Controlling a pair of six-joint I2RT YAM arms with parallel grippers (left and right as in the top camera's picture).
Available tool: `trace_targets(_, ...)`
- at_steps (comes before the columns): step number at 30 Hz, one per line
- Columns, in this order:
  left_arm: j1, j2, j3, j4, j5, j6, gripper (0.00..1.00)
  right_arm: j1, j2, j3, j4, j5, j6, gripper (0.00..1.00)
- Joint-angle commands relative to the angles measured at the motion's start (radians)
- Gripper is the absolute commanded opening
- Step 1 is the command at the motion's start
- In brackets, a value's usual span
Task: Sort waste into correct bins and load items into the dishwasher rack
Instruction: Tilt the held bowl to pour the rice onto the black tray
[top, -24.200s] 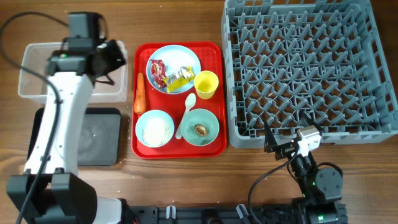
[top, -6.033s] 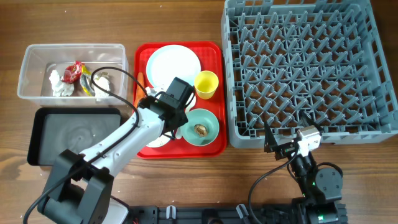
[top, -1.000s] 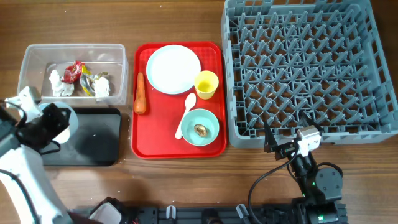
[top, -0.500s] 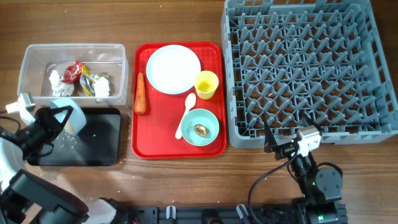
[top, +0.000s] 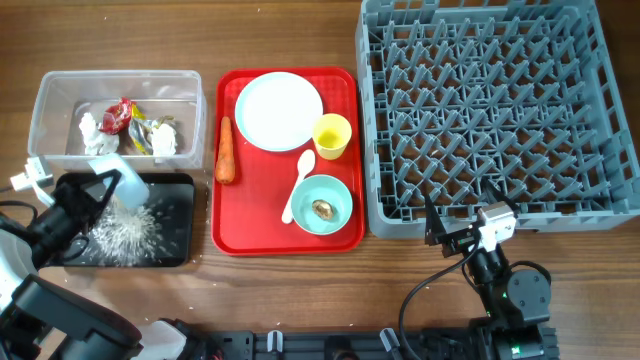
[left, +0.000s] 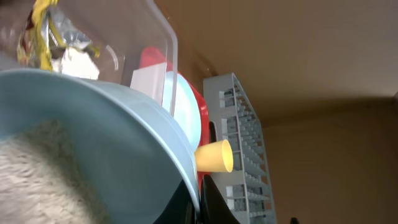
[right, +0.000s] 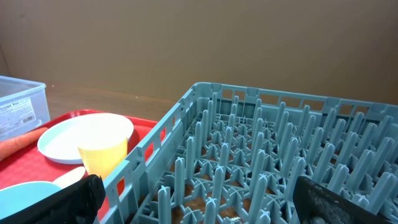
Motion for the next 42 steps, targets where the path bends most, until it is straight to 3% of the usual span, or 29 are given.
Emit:
trace_targets(1, 0.021, 0.003, -0.006, -0.039, 0.114, 0.081, 0.04, -0.005, -0.005, -0.001, 0.003, 0.014, -0.009, 1.00)
trace_targets(10, 0.045, 0.005, -0.006, -0.133, 0.133, 0.120, 0.04, -0.005, -0.005, -0.001, 0.003, 0.014, -0.009, 1.00)
trace_targets(12, 0.050, 0.004, -0.006, -0.197, 0.146, 0.182, 0.04, -0.005, -0.005, -0.001, 0.003, 0.014, -0.009, 1.00)
trace_targets(15, 0.071, 0.008, -0.006, -0.188, 0.131, 0.156, 0.04, -0.005, -0.005, -0.001, 0.003, 0.014, -0.009, 1.00)
trace_targets(17, 0.086, 0.005, -0.006, -0.237, 0.151, 0.215, 0.04, -0.005, -0.005, -0.001, 0.003, 0.014, -0.009, 1.00)
trace_targets(23, 0.123, 0.008, -0.006, -0.243, 0.141, 0.234, 0.04, -0.005, -0.005, -0.001, 0.003, 0.014, -0.009, 1.00)
trace_targets(26, 0.124, 0.011, -0.006, -0.311, 0.226, 0.246, 0.04, -0.005, -0.005, -0.001, 0.003, 0.014, -0.009, 1.00)
trace_targets(27, 0.126, 0.012, -0.006, -0.270, 0.227, 0.258, 0.04, -0.005, -0.005, -0.001, 0.003, 0.014, -0.009, 1.00)
trace_targets(29, 0.131, 0.023, -0.006, -0.230, 0.213, 0.158, 0.04, -0.005, -0.005, -0.001, 0.003, 0.014, -0.009, 1.00)
trace_targets(32, 0.132, 0.024, -0.006, -0.251, 0.203, 0.218, 0.04, -0.005, -0.005, -0.001, 0.003, 0.014, -0.009, 1.00)
trace_targets(34, 0.135, 0.028, -0.006, -0.300, 0.203, 0.169, 0.04, -0.005, -0.005, -0.001, 0.003, 0.014, -0.009, 1.00)
trace_targets(36, 0.135, 0.023, -0.006, -0.375, 0.212, 0.325, 0.04, -0.005, -0.005, -0.001, 0.003, 0.014, -0.009, 1.00)
trace_targets(37, 0.140, 0.025, -0.006, -0.332, 0.203, 0.340, 0.04, -0.005, -0.005, -0.001, 0.003, 0.014, -0.009, 1.00)
trace_targets(39, 0.144, 0.044, -0.006, -0.308, 0.198, 0.188, 0.04, -0.005, -0.005, -0.001, 0.003, 0.014, -0.009, 1.00)
trace_targets(42, 0.146, 0.043, -0.006, -0.362, 0.207, 0.296, 0.04, -0.005, -0.005, -0.001, 0.003, 0.014, -0.009, 1.00)
